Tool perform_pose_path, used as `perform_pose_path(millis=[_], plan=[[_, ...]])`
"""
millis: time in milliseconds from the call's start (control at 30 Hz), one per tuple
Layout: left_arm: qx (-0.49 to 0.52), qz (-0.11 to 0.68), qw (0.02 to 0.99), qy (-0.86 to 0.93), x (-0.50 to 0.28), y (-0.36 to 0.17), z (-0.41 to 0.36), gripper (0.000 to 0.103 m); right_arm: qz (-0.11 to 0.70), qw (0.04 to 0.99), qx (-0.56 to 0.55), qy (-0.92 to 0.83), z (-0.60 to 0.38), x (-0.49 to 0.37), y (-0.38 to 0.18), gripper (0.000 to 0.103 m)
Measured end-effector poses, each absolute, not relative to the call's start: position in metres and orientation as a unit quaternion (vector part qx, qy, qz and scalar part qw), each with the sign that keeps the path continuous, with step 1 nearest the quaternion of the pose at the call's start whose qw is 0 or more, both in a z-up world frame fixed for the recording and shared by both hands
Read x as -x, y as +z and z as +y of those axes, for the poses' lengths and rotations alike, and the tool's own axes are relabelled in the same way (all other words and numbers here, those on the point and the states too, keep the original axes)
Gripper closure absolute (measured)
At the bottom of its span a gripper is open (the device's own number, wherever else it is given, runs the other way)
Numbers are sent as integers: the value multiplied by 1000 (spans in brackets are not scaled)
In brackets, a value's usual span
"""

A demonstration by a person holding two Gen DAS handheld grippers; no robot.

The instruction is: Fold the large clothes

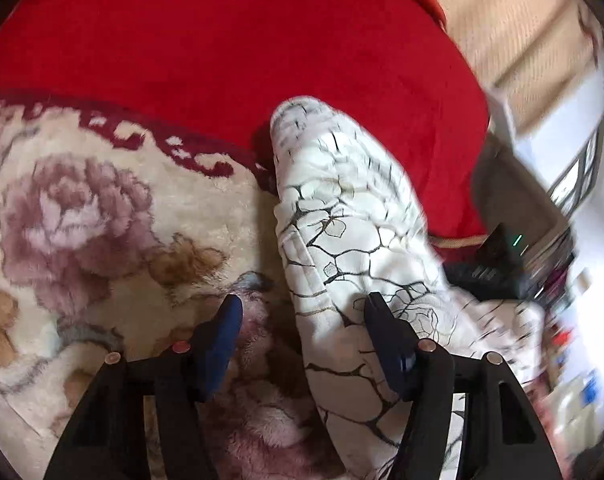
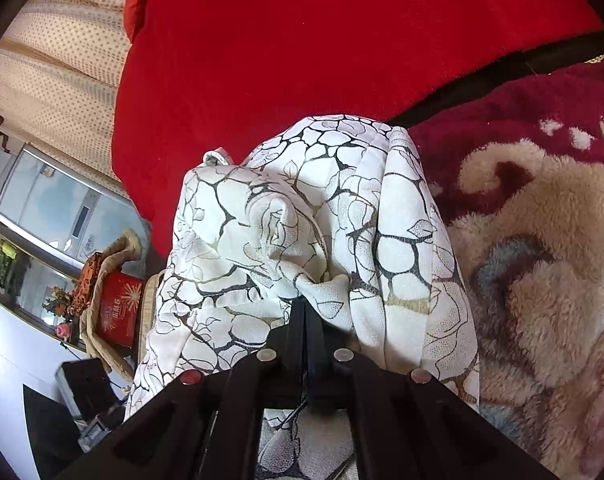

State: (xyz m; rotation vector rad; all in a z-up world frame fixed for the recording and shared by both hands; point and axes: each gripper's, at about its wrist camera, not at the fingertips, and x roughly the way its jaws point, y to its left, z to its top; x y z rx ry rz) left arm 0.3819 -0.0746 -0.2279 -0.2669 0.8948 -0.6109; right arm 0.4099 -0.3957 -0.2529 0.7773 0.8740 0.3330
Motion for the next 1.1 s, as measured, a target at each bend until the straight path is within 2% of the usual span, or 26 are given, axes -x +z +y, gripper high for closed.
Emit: perform_pose_path(millis=[67, 167, 267, 333, 400, 467, 567, 633, 733, 833, 967, 1100], plan=[[101, 424, 852, -289, -381, -229, -85, 41, 418, 822, -359, 144, -395, -406, -246, 103], [112, 431, 848, -287, -384, -231, -82, 41, 416, 844, -318, 120, -395, -390, -207, 94], [95, 425, 854, -285, -382, -228, -86, 41, 377, 862, -305, 148, -388, -359, -168, 94], [81, 416, 860, -283, -378, -223, -89, 47, 345, 877, -286, 175, -376, -335, -139, 94], [74, 411, 864, -280, -377, -221, -90, 49, 344, 880, -259, 200, -355, -318, -128, 95], [71, 410, 866, -279, -378, -220, -91, 49, 381, 873, -233, 196, -338, -309, -141, 94], [73, 409, 859, -299, -376, -222, -98, 49, 452, 860, -209, 114, -339, -295, -194, 100], [39, 393, 869, -297, -367, -220, -109, 49, 447, 859, -227, 103, -343, -285, -218, 100], [2, 386, 877, -286, -367, -218, -116, 49, 435, 875, -196, 81, -333, -272, -217, 101], [58, 413, 859, -297, -384, -222, -100, 42, 424, 881, -197, 76, -328, -271, -218, 101], [133, 421, 846, -299, -393, -220, -74, 41, 406, 880, -226, 99, -336, -266, -216, 101], [136, 427, 831, -331, -380, -222, -77, 33, 392, 873, -262, 124, -350, -261, -210, 97]])
